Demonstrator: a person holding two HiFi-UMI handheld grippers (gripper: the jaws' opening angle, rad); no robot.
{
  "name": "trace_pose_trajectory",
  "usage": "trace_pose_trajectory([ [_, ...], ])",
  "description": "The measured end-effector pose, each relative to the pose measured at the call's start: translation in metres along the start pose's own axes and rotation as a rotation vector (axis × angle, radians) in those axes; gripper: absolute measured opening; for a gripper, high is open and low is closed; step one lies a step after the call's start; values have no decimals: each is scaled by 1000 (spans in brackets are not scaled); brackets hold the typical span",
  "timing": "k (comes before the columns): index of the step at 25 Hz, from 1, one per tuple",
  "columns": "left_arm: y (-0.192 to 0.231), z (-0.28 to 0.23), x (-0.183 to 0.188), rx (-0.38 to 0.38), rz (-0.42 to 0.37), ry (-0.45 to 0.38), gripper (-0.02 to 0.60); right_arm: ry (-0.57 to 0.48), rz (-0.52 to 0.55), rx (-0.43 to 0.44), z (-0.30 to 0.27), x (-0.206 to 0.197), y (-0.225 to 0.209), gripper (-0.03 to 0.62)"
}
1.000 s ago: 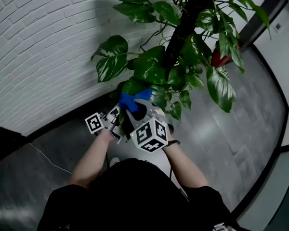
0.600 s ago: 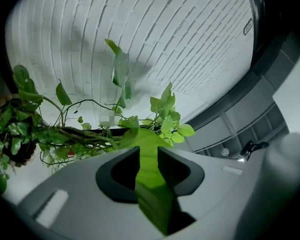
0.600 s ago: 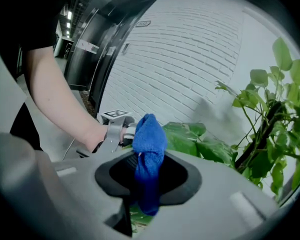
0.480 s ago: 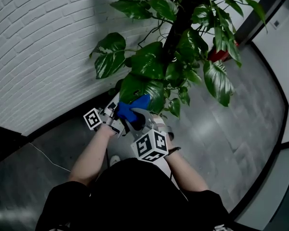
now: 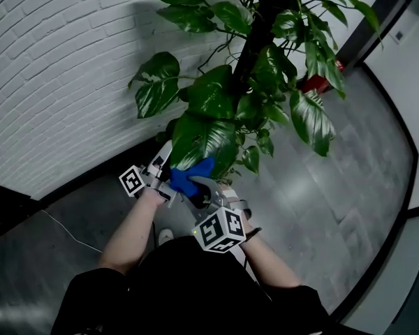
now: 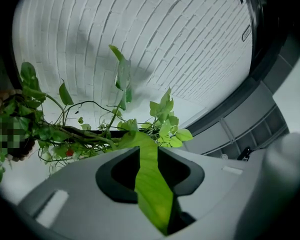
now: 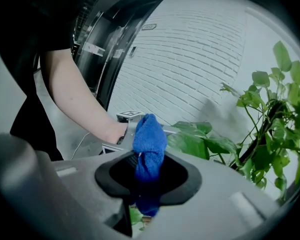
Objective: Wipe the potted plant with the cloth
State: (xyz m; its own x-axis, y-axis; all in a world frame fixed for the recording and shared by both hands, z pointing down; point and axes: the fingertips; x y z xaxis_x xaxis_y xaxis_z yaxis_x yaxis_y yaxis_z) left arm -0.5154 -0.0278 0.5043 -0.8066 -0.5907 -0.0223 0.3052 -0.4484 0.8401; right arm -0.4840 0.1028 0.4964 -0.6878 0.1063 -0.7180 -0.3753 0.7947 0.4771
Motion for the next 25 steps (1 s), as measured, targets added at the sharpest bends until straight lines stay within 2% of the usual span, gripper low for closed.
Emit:
trace_pose_trajectory([
  [7, 2, 4, -5, 5, -7, -22, 97, -13, -36, 35, 13, -12, 20, 106],
  [18, -2, 13, -20, -14, 8, -74, 98, -8, -120, 36, 44, -42, 15, 106],
  [21, 5, 26, -25, -7, 0, -94, 98, -32, -118, -11, 61, -49, -1, 106],
  [25, 14, 40, -27, 9, -11, -150, 98, -75, -78, -158, 84, -53, -59, 106],
])
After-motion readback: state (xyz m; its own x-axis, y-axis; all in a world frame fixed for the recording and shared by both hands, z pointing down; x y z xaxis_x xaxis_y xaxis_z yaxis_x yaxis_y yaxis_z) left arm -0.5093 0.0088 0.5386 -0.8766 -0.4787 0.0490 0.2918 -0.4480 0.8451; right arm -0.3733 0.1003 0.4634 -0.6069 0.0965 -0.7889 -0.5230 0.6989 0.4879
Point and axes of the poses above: the fingertips, and each gripper's own axes: z backward along the fingers, y to its left, x out of its top, and after that the axes turned 2 degrees about z, right-handed
